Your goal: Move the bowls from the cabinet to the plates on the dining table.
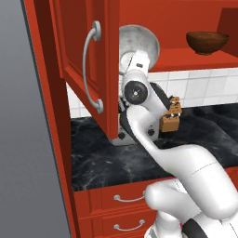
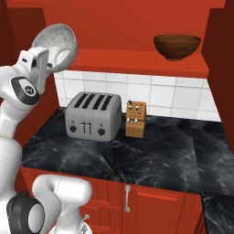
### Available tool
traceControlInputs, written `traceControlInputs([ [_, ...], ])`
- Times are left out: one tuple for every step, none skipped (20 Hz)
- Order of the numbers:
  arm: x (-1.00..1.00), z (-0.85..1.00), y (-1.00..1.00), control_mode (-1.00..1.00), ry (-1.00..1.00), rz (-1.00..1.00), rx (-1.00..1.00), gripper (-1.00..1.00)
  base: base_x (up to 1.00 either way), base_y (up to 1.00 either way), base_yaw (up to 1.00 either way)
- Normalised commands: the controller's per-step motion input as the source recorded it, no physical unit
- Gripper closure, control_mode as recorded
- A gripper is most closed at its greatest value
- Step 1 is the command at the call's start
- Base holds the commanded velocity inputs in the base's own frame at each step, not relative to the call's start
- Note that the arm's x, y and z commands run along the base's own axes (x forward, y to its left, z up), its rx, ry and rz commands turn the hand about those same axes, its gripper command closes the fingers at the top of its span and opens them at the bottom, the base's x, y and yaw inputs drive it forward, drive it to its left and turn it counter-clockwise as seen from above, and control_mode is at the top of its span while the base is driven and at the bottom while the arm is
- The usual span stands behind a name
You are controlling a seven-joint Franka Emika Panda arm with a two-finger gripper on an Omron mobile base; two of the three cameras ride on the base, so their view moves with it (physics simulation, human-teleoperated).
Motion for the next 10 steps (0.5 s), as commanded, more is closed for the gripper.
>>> traceControlInputs([
  [-0.7, -0.13, -0.13, -1.0, 0.0, 0.0, 0.0, 1.0, 0.0, 0.0, 0.0],
  [-0.62, -0.04, -0.19, -1.0, 0.0, 0.0, 0.0, 1.0, 0.0, 0.0, 0.0],
  [-0.55, -0.02, -0.21, -1.0, 0.0, 0.0, 0.0, 1.0, 0.0, 0.0, 0.0],
  [-0.49, -0.03, -0.2, -1.0, 0.0, 0.0, 0.0, 1.0, 0.0, 0.0, 0.0],
  [-0.43, -0.04, -0.16, -1.0, 0.0, -0.01, 0.0, 1.0, 0.0, 0.0, 0.0],
  [-0.38, -0.1, -0.18, -1.0, 0.0, -0.02, 0.0, 1.0, 0.0, 0.0, 0.0],
  [-0.34, -0.11, -0.16, -1.0, 0.0, -0.02, 0.0, 1.0, 0.0, 0.0, 0.0],
  [-0.34, -0.14, -0.16, -1.0, 0.0, -0.03, 0.0, 1.0, 0.0, 0.0, 0.0],
  [-0.32, -0.14, -0.16, -1.0, 0.01, -0.03, 0.0, 1.0, 0.0, 0.0, 0.0],
  [-0.31, -0.14, -0.15, -1.0, 0.02, -0.03, 0.0, 1.0, 0.0, 0.0, 0.0],
])
